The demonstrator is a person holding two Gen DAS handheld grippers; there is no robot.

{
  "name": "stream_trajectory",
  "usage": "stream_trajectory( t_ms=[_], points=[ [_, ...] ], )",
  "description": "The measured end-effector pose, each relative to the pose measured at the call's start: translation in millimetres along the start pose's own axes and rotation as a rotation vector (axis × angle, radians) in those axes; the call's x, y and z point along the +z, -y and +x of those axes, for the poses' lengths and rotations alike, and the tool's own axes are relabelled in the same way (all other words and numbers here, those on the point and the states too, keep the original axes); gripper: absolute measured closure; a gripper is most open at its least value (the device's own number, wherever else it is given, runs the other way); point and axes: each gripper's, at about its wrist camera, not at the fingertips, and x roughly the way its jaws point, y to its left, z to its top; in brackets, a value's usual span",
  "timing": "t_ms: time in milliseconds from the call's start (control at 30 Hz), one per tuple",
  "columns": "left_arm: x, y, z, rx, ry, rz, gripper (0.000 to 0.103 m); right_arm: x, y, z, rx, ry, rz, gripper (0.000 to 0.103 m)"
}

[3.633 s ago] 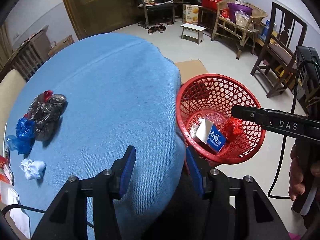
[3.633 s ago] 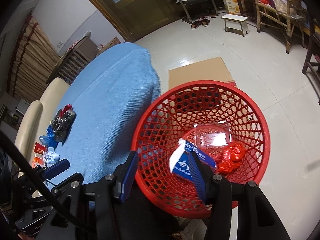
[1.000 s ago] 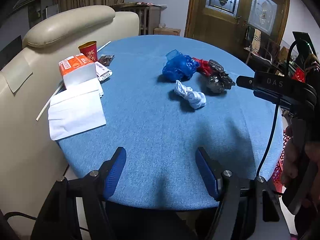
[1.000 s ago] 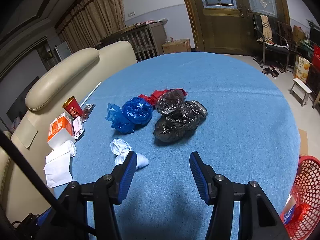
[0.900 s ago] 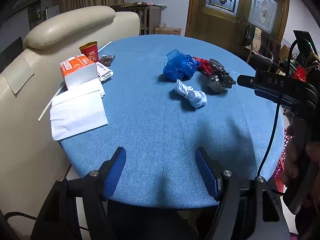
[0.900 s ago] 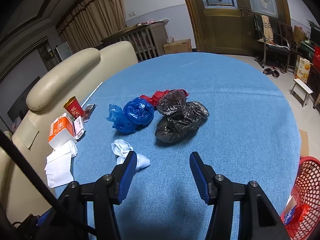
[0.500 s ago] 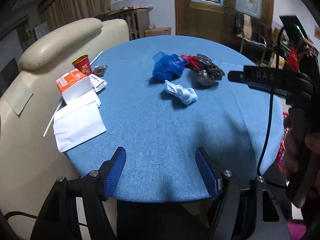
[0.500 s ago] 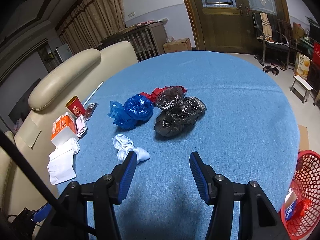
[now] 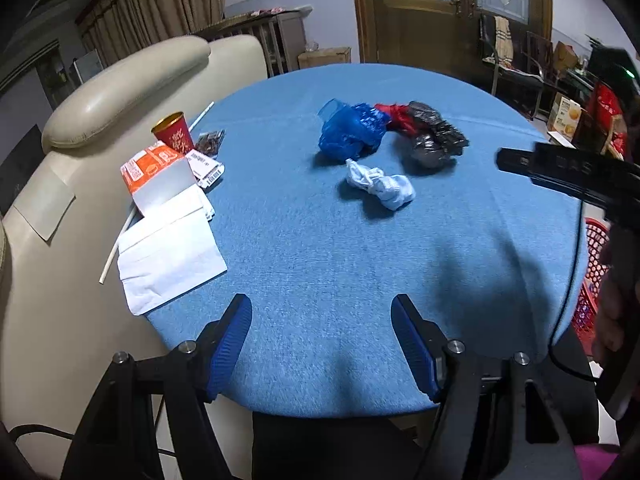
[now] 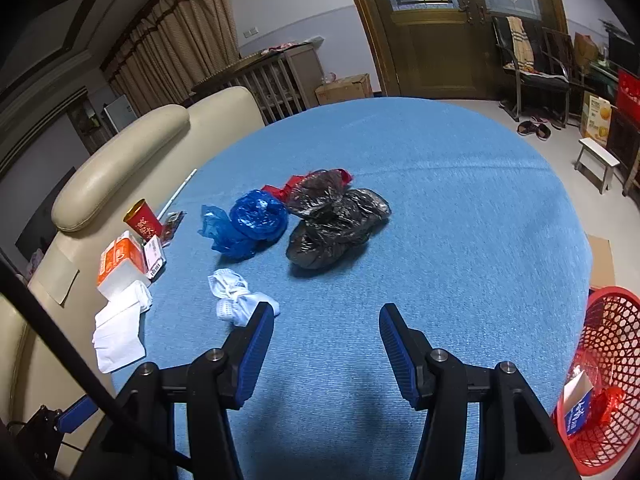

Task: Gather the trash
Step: 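Reach the right gripper toward the black plastic bag, then grasp the black plastic bag with the right gripper and lift it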

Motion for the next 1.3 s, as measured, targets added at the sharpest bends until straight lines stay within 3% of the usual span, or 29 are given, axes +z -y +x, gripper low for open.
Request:
stream_trajectory(
  t_ms=[367, 733, 967, 1300],
  points=[
    [19.8, -14.0, 53.7, 0.003, -0.081, -0.058, 0.030, -1.0, 24.2, 24.3, -0.025, -0.057, 0.037, 0.044],
    [70.4, 2.7, 77.7, -0.059, -0.059, -0.051, 0.030, 11.8, 32.6, 44.0, -0.027, -0.085, 0.004, 0.044],
    [94.5, 21.3, 102.7, -0.108, -0.079, -0.061, 0.030, 42.6, 40.2, 62.6, 0.014, -0.135, -0.009, 0.044],
    [102.4, 32.5, 123.1, -0.143, -0.109, -0.070, 0.030, 76.9, 40.4, 96.2, 0.115, -0.217, 0.055, 0.044]
  ],
)
